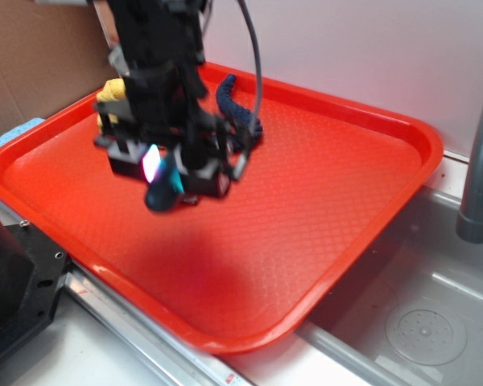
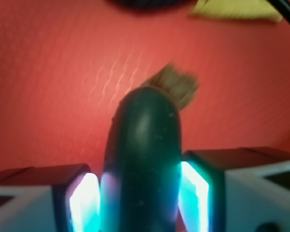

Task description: Grab the plastic pickle.

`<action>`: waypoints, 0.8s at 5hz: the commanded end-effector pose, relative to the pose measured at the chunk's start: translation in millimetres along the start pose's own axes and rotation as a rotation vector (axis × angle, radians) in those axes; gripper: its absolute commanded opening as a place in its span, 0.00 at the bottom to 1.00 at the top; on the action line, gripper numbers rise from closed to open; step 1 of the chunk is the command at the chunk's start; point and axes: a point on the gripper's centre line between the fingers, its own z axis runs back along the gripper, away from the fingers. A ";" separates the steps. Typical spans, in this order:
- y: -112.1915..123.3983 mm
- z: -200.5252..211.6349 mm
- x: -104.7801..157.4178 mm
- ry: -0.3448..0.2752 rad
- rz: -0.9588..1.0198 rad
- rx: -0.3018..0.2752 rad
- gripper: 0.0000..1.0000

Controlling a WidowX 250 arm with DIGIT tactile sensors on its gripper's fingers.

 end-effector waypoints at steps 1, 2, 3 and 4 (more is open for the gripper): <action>29.8 70.9 48.5 -0.048 -0.044 -0.092 0.00; 46.5 90.2 61.0 -0.070 -0.066 -0.102 0.00; 56.1 100.3 68.3 -0.070 -0.150 -0.086 0.00; 59.4 101.5 70.3 -0.068 -0.158 -0.083 0.00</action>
